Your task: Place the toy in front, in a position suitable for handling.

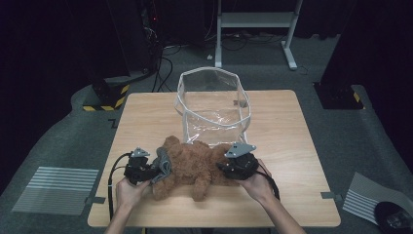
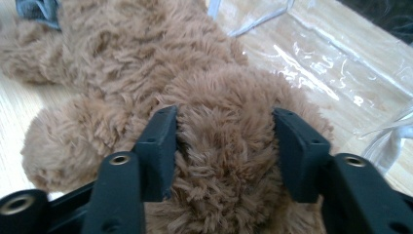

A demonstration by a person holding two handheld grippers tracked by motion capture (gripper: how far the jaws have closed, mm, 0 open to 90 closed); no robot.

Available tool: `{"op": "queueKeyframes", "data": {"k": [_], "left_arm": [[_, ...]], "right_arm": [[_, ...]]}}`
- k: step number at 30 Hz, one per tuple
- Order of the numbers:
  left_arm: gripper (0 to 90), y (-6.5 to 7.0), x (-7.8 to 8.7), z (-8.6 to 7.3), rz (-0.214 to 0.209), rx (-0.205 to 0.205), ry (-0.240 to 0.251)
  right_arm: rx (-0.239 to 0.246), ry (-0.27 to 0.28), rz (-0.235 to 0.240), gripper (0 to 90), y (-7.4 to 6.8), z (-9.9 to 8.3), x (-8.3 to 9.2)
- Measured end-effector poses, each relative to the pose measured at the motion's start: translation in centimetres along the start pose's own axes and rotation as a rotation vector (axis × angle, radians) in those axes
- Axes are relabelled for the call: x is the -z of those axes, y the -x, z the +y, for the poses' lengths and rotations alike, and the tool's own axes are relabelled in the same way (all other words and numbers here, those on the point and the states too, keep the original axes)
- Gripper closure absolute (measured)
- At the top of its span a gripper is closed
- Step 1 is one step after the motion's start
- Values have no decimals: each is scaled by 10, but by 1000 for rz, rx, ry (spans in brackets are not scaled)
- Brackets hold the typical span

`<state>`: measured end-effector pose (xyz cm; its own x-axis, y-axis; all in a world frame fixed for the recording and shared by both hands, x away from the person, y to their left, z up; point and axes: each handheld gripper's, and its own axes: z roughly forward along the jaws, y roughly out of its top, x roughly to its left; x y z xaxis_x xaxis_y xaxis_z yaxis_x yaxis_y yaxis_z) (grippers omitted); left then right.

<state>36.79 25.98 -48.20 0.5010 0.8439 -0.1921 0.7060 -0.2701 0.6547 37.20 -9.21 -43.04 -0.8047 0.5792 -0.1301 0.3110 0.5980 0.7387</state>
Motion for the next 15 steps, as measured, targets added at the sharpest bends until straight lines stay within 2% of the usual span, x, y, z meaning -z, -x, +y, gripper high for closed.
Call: {"op": "queueKeyframes", "data": {"k": [3, 5, 8, 10, 12, 13, 14, 15], "left_arm": [[743, 0, -7, 3, -22, 8, 11], [743, 2, -14, 4, -14, 3, -7], [744, 3, -24, 5, 51, -38, -85], [746, 0, -24, 6, 84, -38, -98], [747, -6, -18, 6, 117, -24, -90], [747, -9, -13, 5, 111, -11, -73], [747, -12, -8, 5, 90, 0, -42], [746, -12, -2, 4, 52, 12, 2]], "right_arm": [[32, -38, -16, 562, 1, 0, -3], [65, -47, -23, 620, 1, 0, -3], [83, -52, -22, 674, 0, 0, -2], [94, -60, -28, 686, 0, 0, -2], [95, -64, -26, 688, 1, 0, -1], [93, -61, -26, 688, 1, -1, -1], [91, -59, -25, 688, 2, -1, -1], [91, -57, -26, 687, 1, -1, -1]]}}
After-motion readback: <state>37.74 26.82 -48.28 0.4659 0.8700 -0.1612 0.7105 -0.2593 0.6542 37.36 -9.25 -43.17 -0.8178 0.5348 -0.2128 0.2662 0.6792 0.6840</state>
